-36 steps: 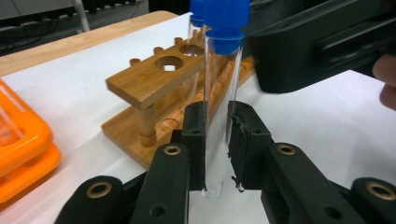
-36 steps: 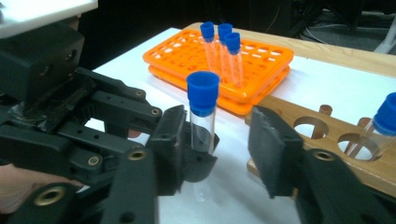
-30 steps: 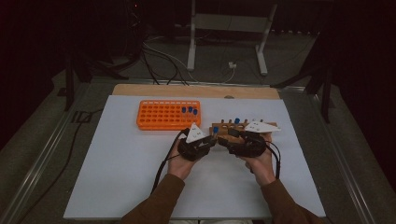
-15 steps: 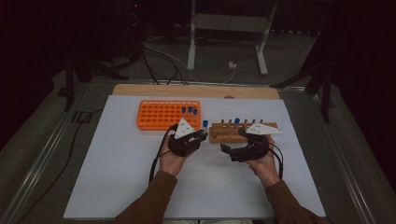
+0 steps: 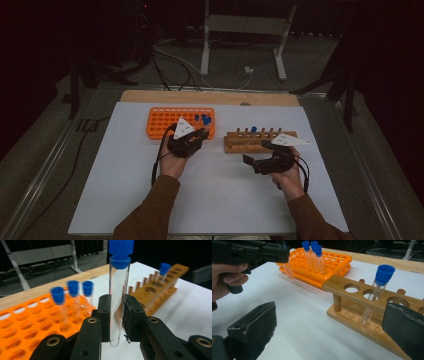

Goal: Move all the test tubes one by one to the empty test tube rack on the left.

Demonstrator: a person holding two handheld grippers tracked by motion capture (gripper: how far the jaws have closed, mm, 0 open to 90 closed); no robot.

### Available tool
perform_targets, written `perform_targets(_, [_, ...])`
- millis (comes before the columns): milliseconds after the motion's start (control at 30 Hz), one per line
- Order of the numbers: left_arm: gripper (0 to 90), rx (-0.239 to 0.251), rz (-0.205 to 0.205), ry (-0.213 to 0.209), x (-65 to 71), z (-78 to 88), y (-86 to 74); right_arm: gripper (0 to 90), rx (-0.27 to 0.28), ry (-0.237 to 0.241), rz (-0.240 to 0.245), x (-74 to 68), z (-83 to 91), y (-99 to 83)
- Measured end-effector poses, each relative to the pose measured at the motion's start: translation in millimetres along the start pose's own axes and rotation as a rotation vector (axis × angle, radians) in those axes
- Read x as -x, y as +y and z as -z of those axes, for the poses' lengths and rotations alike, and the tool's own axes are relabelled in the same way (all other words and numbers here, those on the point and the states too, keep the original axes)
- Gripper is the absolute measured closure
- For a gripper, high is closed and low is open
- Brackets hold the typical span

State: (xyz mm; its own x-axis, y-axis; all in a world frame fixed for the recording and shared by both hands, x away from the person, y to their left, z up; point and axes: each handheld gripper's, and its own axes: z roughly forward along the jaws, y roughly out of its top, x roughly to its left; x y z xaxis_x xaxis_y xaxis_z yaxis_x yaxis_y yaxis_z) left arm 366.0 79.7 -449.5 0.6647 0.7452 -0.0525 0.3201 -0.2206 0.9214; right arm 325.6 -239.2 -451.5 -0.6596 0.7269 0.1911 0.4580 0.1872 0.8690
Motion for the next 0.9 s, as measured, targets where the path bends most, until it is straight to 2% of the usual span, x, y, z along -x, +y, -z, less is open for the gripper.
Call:
perform_targets(333, [78.2, 0.021, 0.003, 0.083, -27.1, -3.9, 1.5, 0.0, 0.01, 0.003, -0.009, 1.4, 1.7, 0.1])
perform_targets(433, [78.1, 0.027, 0.027, 0.114, -35.3, -5.6, -0.1, 0.0, 0.014, 0.002, -0.01, 2.0, 2.5, 0.3])
perform_targets(600, [78.2, 0.01, 0.061, 0.174, -49.0, -12.2, -3.6, 0.0, 0.017, 0.006, -0.011, 2.1, 2.5, 0.2])
perform_targets(733, [78.2, 0.005, 0.102, 0.193, -56.8, -19.1, -6.9, 0.0, 0.015, 0.008, -0.011, 1.9, 2.2, 0.1])
perform_targets(900, [78.1, -0.012, 0.121, 0.205, -61.1, -26.6, -11.8, 0.0, 0.017, 0.009, -0.015, 3.2, 2.6, -0.2])
